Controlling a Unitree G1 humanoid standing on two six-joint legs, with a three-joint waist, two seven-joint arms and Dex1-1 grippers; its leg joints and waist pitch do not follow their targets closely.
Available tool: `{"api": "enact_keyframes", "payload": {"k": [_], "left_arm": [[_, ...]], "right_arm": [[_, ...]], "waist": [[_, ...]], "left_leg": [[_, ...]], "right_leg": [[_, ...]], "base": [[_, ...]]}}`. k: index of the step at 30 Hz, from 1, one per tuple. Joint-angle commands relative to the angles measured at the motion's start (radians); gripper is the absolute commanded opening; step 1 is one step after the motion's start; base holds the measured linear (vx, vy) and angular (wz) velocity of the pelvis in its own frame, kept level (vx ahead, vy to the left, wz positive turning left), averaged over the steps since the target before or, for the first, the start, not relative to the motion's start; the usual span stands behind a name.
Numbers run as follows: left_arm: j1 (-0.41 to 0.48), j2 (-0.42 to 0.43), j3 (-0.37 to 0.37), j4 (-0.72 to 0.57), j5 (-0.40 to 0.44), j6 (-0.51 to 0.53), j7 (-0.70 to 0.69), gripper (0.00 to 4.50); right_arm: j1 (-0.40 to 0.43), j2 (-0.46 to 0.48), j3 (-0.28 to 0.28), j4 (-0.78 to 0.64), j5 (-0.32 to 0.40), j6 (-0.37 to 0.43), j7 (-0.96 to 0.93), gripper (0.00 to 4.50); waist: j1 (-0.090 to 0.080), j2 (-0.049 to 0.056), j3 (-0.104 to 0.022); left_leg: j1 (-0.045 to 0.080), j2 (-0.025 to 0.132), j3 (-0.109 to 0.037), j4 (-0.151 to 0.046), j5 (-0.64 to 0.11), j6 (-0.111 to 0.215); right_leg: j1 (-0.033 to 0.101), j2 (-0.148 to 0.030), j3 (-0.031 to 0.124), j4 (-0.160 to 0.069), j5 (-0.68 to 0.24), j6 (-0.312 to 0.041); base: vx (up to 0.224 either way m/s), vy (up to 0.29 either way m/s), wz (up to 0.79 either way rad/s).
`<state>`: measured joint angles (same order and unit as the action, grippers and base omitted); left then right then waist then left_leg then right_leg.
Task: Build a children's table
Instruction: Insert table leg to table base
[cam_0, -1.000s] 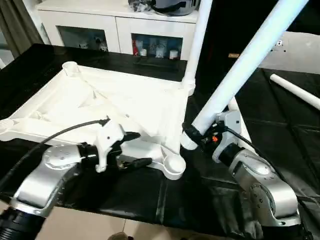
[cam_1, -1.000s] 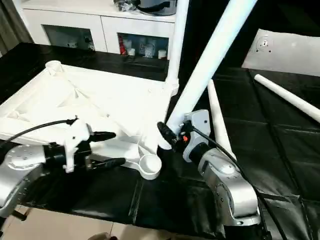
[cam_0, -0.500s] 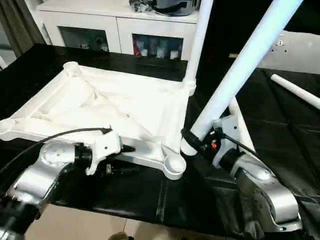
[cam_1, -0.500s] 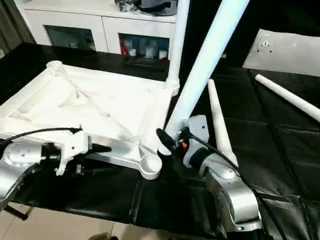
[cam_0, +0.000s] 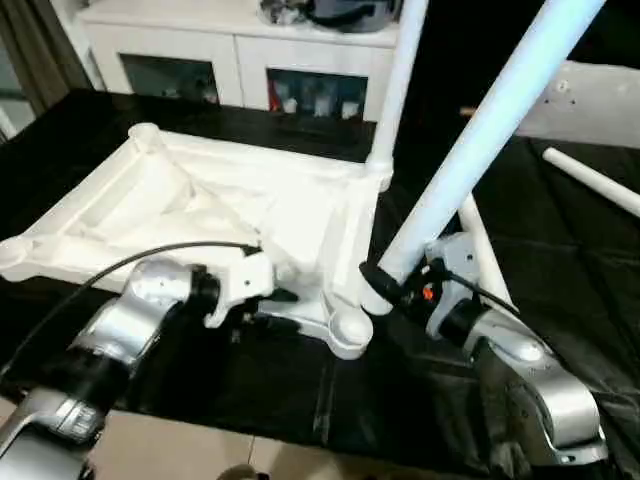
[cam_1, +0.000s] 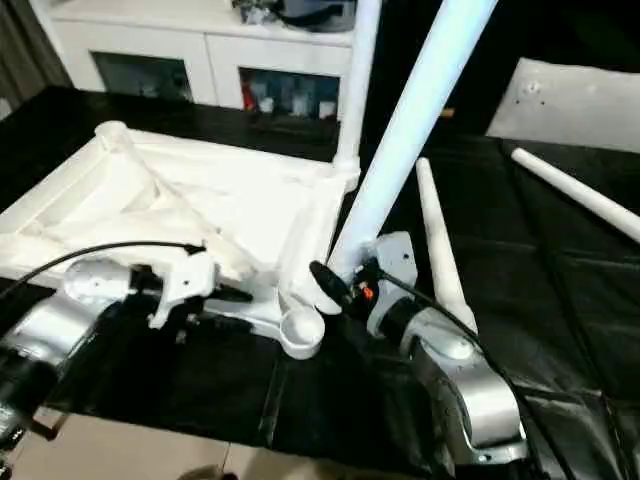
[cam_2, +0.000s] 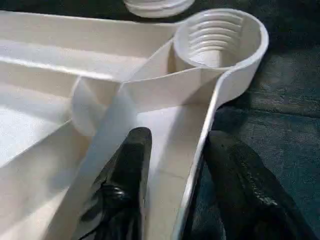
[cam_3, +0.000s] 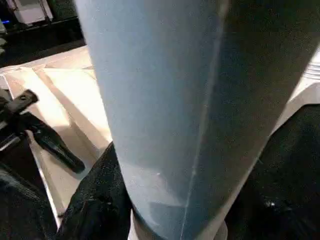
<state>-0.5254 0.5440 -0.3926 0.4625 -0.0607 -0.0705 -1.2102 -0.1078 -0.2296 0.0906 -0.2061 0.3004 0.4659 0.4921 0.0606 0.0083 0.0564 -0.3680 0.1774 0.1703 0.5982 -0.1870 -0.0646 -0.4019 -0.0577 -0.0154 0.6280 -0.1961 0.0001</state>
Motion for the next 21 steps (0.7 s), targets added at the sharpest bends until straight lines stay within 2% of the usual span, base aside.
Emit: {"api": "enact_keyframes", "payload": {"k": [1, 7, 8, 9, 11, 14, 19, 20, 21], "left_arm": [[-0.023, -0.005, -0.012, 0.03, 0.016, -0.019, -0.015, 1.56], [-0.067, -0.015, -0.044, 0.098, 0.039, -0.035, -0.095, 1.02], [-0.076, -0.015, -0.049, 0.117, 0.05, -0.047, -0.105, 0.95], [-0.079, -0.016, -0.049, 0.124, 0.052, -0.051, -0.107, 0.95], [-0.101, -0.025, -0.048, 0.166, 0.061, -0.075, -0.113, 0.66], [-0.112, -0.029, -0.05, 0.185, 0.068, -0.078, -0.117, 0.5], [-0.116, -0.04, -0.053, 0.207, 0.073, -0.028, -0.119, 0.16], [-0.115, -0.042, -0.053, 0.21, 0.077, -0.018, -0.117, 0.12], [-0.119, -0.045, -0.053, 0.226, 0.093, 0.004, -0.097, 0.02]], "right_arm": [[0.006, -0.004, 0.006, -0.01, 0.01, -0.006, 0.008, 1.93], [0.004, -0.006, 0.008, -0.014, 0.014, -0.004, 0.017, 1.93], [0.004, -0.007, 0.007, -0.014, 0.014, -0.004, 0.021, 1.93], [0.004, -0.007, 0.007, -0.014, 0.014, -0.004, 0.022, 1.93], [0.003, -0.008, 0.006, -0.014, 0.015, -0.004, 0.024, 1.93], [0.002, -0.01, 0.007, -0.015, 0.018, -0.002, 0.029, 1.93], [-0.005, -0.01, 0.013, -0.013, 0.02, 0.0, 0.034, 1.93], [-0.007, -0.01, 0.012, -0.012, 0.021, 0.001, 0.035, 1.93], [-0.012, -0.01, 0.01, -0.009, 0.024, 0.003, 0.036, 1.93]], "waist": [[0.002, 0.014, -0.064], [0.003, 0.023, -0.065], [0.002, 0.019, -0.066], [0.003, 0.021, -0.066], [0.003, 0.02, -0.066], [0.003, 0.02, -0.066], [0.0, 0.019, -0.065], [-0.001, 0.018, -0.065], [-0.004, 0.009, -0.064]], "left_leg": [[0.013, 0.036, -0.014, -0.077, -0.252, -0.05], [0.016, 0.038, -0.015, -0.077, -0.258, -0.052], [0.014, 0.038, -0.015, -0.076, -0.251, -0.049], [0.013, 0.038, -0.015, -0.075, -0.244, -0.047], [0.013, 0.036, -0.014, -0.074, -0.242, -0.045], [0.013, 0.039, -0.015, -0.076, -0.245, -0.045], [0.013, 0.039, -0.014, -0.075, -0.245, -0.041], [0.013, 0.039, -0.014, -0.076, -0.249, -0.04], [0.013, 0.039, -0.013, -0.076, -0.251, -0.037]], "right_leg": [[0.044, -0.067, 0.038, -0.077, -0.16, -0.191], [0.043, -0.067, 0.037, -0.077, -0.153, -0.202], [0.046, -0.067, 0.037, -0.075, -0.139, -0.207], [0.048, -0.068, 0.037, -0.074, -0.129, -0.21], [0.048, -0.067, 0.037, -0.075, -0.125, -0.212], [0.048, -0.069, 0.037, -0.075, -0.135, -0.214], [0.049, -0.07, 0.037, -0.074, -0.127, -0.225], [0.049, -0.07, 0.037, -0.075, -0.138, -0.226], [0.049, -0.069, 0.037, -0.077, -0.147, -0.224]], "base": [[0.0, 0.0, 0.0], [0.0, 0.0, 0.0], [0.0, 0.0, 0.0], [0.0, 0.0, 0.0], [0.0, 0.0, 0.0], [0.0, 0.0, 0.0], [0.0, 0.0, 0.0], [0.0, 0.0, 0.0], [0.0, 0.0, 0.0]]}}
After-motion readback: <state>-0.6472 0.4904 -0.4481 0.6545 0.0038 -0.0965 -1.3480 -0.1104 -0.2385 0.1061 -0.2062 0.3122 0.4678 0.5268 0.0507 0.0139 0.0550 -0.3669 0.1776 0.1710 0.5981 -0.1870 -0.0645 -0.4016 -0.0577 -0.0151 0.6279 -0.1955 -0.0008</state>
